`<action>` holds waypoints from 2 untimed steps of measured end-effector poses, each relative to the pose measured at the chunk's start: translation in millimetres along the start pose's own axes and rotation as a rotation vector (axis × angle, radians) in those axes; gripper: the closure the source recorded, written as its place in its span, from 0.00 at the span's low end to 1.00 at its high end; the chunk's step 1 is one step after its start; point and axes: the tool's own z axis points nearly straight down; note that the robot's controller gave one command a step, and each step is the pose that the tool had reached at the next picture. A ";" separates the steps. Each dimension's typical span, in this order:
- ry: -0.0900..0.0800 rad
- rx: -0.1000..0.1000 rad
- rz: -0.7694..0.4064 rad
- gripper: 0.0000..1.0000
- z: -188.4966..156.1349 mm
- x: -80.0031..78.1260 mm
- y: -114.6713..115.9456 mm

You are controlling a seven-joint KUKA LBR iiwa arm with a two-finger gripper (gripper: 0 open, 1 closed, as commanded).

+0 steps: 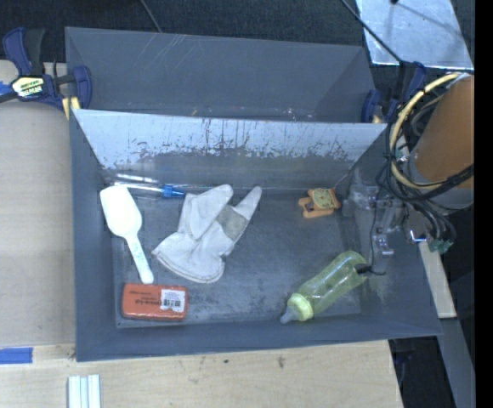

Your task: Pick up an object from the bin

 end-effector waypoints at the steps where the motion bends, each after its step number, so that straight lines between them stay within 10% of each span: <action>1: -0.008 0.001 -0.003 0.00 -4.7 -1.4 0.6; 2: -0.010 0.002 -0.147 0.00 46.2 8.9 3.0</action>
Offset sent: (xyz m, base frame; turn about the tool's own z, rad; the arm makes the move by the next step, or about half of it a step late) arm -0.0295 0.0074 -0.1360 -0.3916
